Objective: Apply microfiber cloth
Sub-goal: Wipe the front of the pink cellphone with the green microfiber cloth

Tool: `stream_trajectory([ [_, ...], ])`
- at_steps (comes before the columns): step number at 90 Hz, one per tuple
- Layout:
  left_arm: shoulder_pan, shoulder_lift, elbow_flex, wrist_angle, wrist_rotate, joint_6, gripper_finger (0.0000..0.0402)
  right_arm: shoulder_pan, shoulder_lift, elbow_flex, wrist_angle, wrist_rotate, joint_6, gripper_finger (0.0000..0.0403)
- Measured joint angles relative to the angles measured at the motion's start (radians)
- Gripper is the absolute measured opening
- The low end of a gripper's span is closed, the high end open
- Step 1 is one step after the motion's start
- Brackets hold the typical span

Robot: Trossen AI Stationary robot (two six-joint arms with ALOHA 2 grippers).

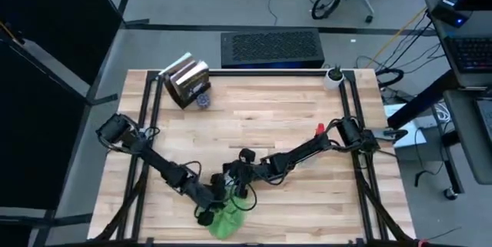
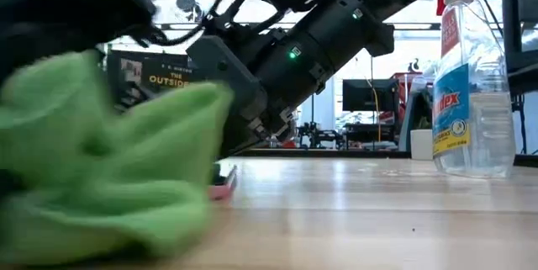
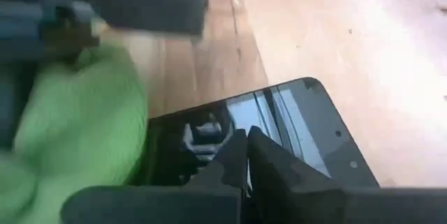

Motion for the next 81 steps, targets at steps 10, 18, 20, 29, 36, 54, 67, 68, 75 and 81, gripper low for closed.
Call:
stream_trajectory([
  [10,0.02,-0.057,0.004,-0.017,-0.12,0.042,0.0001,0.0,0.0,-0.001,0.004,0.0,-0.008,0.0],
  [18,0.043,-0.051,0.002,-0.033,-0.125,0.078,0.0001,0.001,0.0,-0.002,0.01,0.0,-0.013,0.0],
  [20,0.05,-0.047,0.002,-0.033,-0.125,0.084,0.0001,0.0,0.0,-0.002,0.011,0.0,-0.013,0.0],
  [29,0.089,-0.019,0.004,-0.014,-0.143,0.104,0.0001,0.001,0.0,-0.002,0.011,-0.002,-0.013,0.0],
  [36,0.113,0.017,0.003,-0.005,-0.148,0.107,0.0001,0.001,0.0,-0.002,0.011,-0.001,-0.013,0.0],
  [54,0.128,0.089,0.004,0.082,-0.127,0.104,0.0001,0.0,0.0,-0.003,0.011,-0.01,-0.013,0.0],
  [67,0.089,0.092,0.006,0.088,-0.125,0.074,0.0001,0.001,0.0,-0.002,0.006,-0.008,-0.023,0.0],
  [68,0.085,0.092,0.007,0.089,-0.125,0.07,0.0001,0.001,0.0,-0.002,0.005,-0.008,-0.024,0.0],
  [75,0.059,0.089,0.007,0.091,-0.117,0.046,0.0001,0.001,0.0,-0.001,0.011,-0.015,-0.03,0.0],
  [81,0.035,0.089,0.008,0.089,-0.094,0.027,0.0001,0.001,0.0,0.0,0.015,-0.021,-0.038,0.0],
])
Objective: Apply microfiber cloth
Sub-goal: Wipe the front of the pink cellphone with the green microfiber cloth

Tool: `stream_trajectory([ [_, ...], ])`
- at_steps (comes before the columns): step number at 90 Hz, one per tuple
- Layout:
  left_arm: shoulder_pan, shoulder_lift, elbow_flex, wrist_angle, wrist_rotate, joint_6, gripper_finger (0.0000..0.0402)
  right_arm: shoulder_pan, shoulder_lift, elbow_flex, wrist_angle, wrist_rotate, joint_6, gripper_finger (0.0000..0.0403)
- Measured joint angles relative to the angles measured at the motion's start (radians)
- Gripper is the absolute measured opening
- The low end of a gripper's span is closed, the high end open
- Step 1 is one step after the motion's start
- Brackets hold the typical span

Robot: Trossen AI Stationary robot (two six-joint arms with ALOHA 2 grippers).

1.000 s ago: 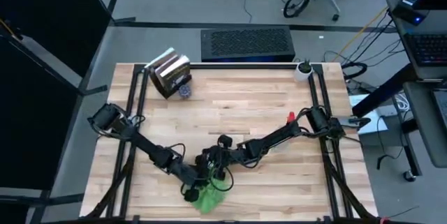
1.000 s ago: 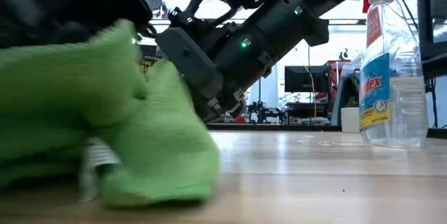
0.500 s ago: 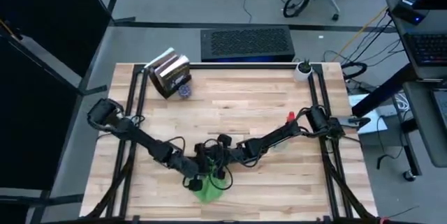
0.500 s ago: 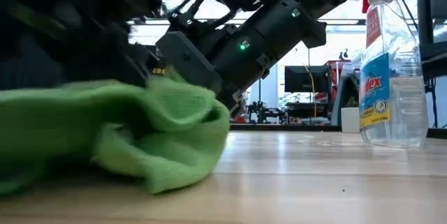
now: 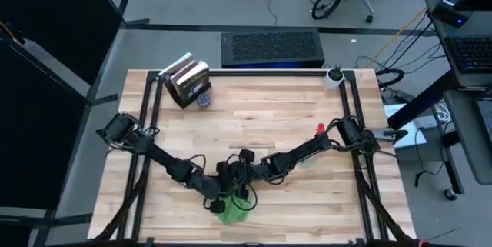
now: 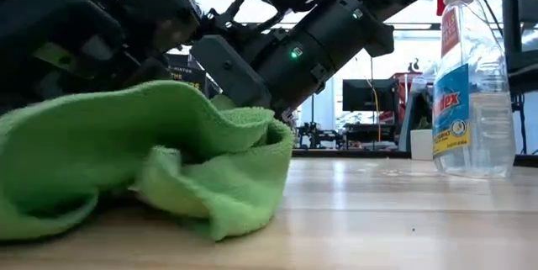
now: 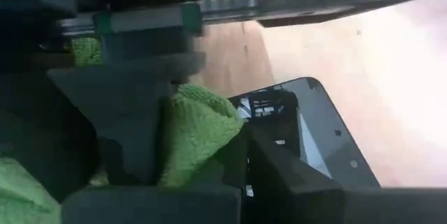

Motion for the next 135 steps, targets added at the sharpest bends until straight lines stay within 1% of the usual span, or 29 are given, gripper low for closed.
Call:
stream_trajectory([
  [13,-0.039,-0.038,-0.002,-0.028,0.02,-0.033,0.0001,0.0,0.0,0.0,0.005,0.002,-0.001,0.0],
  [24,-0.073,-0.135,-0.006,-0.125,0.024,-0.034,0.0001,-0.001,0.0,-0.001,0.007,0.015,-0.006,0.0],
  [28,-0.08,-0.18,-0.005,-0.162,-0.012,-0.034,0.0001,-0.001,0.0,-0.002,0.012,0.018,-0.009,0.0],
  [33,-0.082,-0.226,-0.005,-0.22,-0.09,-0.033,0.0001,-0.001,0.001,-0.002,0.02,0.022,-0.013,0.0],
  [41,-0.067,-0.258,-0.005,-0.28,-0.207,-0.008,0.0001,-0.002,0.0,-0.003,0.036,0.022,-0.023,0.0],
  [51,-0.018,-0.252,-0.005,-0.252,-0.231,0.063,0.0001,-0.002,-0.004,-0.003,0.04,0.021,-0.028,0.0],
  [57,0.014,-0.22,-0.005,-0.22,-0.211,0.089,0.0001,-0.003,-0.007,-0.004,0.038,0.022,-0.029,0.0],
  [65,0.039,-0.162,-0.005,-0.147,-0.155,0.128,0.0001,-0.003,-0.007,-0.004,0.037,0.022,-0.031,0.0],
  [79,0.045,-0.049,-0.004,0.0,-0.106,0.124,0.0001,-0.003,-0.007,-0.003,0.037,0.022,-0.029,0.0],
  [88,0.033,0.009,-0.002,0.051,-0.105,0.075,0.0001,-0.008,-0.007,-0.003,0.036,0.016,-0.028,0.0],
  [102,0.004,0.068,0.002,0.069,-0.09,-0.024,0.0001,-0.015,-0.007,-0.003,0.036,0.003,-0.027,0.0],
  [109,-0.023,0.067,0.003,0.071,-0.065,-0.043,0.0001,-0.014,-0.007,-0.002,0.041,-0.012,-0.027,0.0],
  [116,-0.051,0.037,0.001,0.047,-0.025,-0.052,0.0001,-0.013,-0.007,-0.002,0.041,-0.015,-0.029,0.0],
  [127,-0.084,-0.055,-0.004,-0.032,0.035,-0.048,0.0001,-0.015,-0.007,-0.002,0.041,0.0,-0.034,0.0],
  [135,-0.102,-0.144,-0.007,-0.112,0.043,-0.041,0.0001,-0.019,-0.007,-0.002,0.037,0.004,-0.035,0.0],
])
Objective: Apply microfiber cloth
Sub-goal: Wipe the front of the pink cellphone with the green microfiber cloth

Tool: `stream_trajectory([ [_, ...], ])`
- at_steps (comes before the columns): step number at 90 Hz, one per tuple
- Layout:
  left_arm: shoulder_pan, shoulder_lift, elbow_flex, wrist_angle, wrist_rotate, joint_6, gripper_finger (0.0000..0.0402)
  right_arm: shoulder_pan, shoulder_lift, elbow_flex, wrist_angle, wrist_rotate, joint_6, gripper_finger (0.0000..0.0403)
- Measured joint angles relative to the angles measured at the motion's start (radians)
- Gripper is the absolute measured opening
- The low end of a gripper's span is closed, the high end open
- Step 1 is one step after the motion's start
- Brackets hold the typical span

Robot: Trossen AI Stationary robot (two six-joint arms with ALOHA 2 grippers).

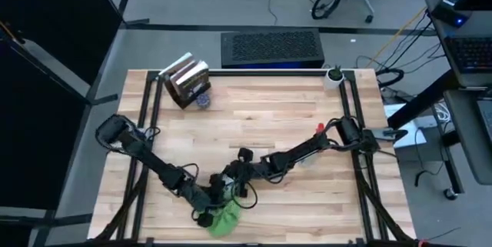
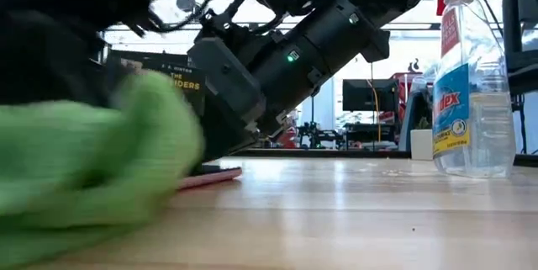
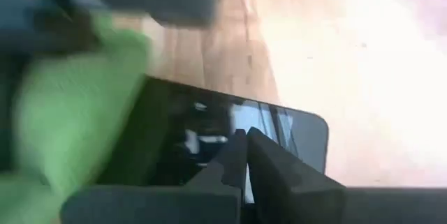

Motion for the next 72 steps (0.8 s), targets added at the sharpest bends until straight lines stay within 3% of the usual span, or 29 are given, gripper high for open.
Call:
stream_trajectory([
  [16,-0.032,-0.189,0.002,-0.259,-0.08,-0.049,0.0001,0.0,0.0,0.0,0.003,0.003,-0.017,0.0],
  [37,-0.023,-0.379,0.002,-0.872,-0.29,-0.267,0.0001,0.006,-0.046,-0.006,-0.027,-0.011,-0.051,0.0],
  [48,0.034,-0.423,0.002,-1.11,-0.338,-0.386,0.0001,0.007,-0.123,-0.004,-0.064,-0.014,-0.063,0.0],
  [72,0.15,-0.414,-0.004,-1.121,-0.37,-0.381,0.0008,0.039,-0.233,-0.002,-0.232,-0.016,-0.041,0.0],
])
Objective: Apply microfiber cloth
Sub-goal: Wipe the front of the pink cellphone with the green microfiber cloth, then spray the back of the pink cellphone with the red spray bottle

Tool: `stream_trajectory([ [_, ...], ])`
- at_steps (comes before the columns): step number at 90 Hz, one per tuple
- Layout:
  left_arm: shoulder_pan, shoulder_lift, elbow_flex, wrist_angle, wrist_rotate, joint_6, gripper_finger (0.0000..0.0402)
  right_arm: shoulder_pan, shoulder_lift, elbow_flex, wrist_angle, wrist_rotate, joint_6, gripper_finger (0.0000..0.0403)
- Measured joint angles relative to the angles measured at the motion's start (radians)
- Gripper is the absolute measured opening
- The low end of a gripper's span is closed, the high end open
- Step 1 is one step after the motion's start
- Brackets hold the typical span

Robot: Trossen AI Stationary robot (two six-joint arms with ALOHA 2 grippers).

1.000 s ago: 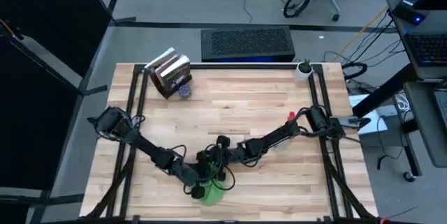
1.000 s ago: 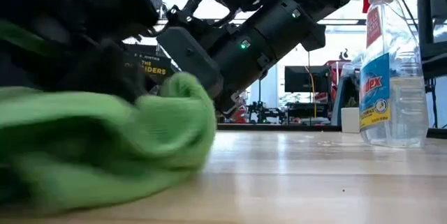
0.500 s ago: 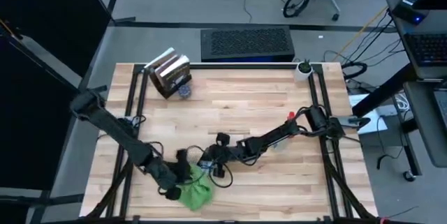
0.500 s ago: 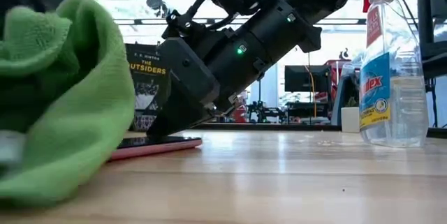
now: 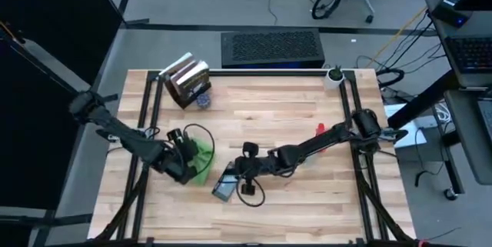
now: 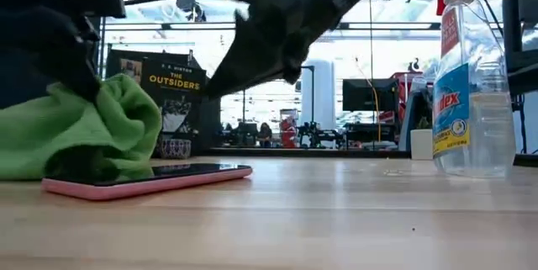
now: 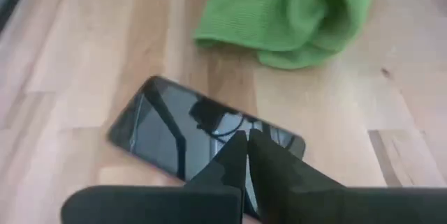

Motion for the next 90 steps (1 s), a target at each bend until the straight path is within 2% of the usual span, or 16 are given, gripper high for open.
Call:
stream_trajectory([
  [17,0.056,0.005,-0.044,0.023,0.02,0.031,0.0038,0.038,-0.007,0.0,-0.107,-0.003,0.129,0.0],
  [29,0.104,0.005,-0.045,0.017,0.089,0.077,0.0087,0.051,-0.007,0.0,-0.11,0.005,0.053,0.0001],
  [38,0.138,-0.003,-0.037,0.01,0.187,0.134,0.0135,0.049,-0.007,0.0,-0.111,0.007,0.02,0.0013],
  [45,0.151,-0.01,-0.003,0.01,0.243,0.163,0.0172,0.05,-0.007,0.0,-0.127,0.007,-0.023,0.0038],
  [61,0.13,-0.056,0.09,0.058,0.206,0.215,0.0224,0.094,-0.008,0.0,-0.125,0.041,-0.214,0.0121],
  [70,0.12,-0.063,0.084,0.242,0.198,0.306,0.0232,0.122,0.0,0.002,-0.097,0.107,-0.345,0.0166],
  [77,0.12,-0.051,0.06,0.357,0.249,0.357,0.0232,0.135,0.017,0.002,-0.077,0.139,-0.396,0.0191],
  [90,0.122,0.006,0.029,0.421,0.281,0.37,0.0232,0.135,0.04,0.004,-0.041,0.193,-0.437,0.0209],
])
